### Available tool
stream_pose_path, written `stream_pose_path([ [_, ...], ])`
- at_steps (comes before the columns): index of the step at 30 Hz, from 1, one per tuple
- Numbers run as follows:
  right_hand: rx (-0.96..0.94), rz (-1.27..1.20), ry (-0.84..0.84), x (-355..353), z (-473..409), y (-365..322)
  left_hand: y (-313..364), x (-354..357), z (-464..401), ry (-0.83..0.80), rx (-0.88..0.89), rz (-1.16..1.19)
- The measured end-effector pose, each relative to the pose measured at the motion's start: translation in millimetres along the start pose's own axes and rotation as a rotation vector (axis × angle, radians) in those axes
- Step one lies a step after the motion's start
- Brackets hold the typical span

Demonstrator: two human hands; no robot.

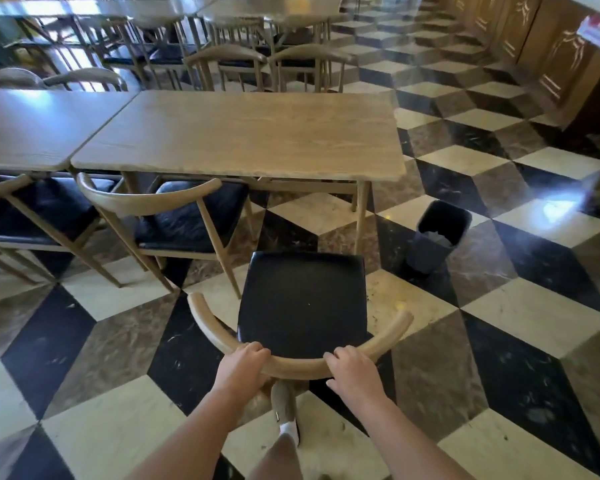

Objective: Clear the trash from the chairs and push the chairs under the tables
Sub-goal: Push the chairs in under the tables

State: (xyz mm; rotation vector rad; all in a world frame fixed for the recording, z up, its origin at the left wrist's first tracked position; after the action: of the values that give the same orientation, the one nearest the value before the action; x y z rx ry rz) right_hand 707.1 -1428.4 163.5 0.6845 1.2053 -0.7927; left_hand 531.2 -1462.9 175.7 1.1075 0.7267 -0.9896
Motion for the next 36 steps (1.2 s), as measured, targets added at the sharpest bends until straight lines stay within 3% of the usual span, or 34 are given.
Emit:
stream_pose_path([
  [6, -0.094, 0.118, 0.039, 7.6, -30.2, 8.8, -15.7, 1.2, -32.8, -0.149, 0.032, -0.167],
  [12, -0.031, 0.066, 0.046, -11.1, -94.0, 26.9, -27.0, -25.9, -94.3, -0.115, -0.067, -0.152],
  [18, -0.015, 0.060, 0.078, -28.2, -166.0, 61.2, -28.8, -57.9, -170.8, -0.107, 0.042, -0.256],
  [26, 0.019, 0.042, 0.070, -48.1, -258.3, 89.0, -53.7, -84.2, -266.6, -0.215, 0.071, -0.218],
  [36, 0.022, 0.033, 0.084, -70.2, -356.1, 120.8, -67.6, -124.0, -365.7, -0.159, 0.104, -0.221],
])
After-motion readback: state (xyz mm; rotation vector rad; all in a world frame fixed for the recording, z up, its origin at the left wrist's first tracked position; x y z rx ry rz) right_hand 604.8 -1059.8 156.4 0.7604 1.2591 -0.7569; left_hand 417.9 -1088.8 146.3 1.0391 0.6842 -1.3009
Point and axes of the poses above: each hand's wrist, its own z-axis away from the middle knuckle, its own x-axis out of the palm, y = z × x, the point moved 6 cm from there along -z, towards the middle knuckle, and after that the axes turned 12 degrees about z, right-handed, at the moved point
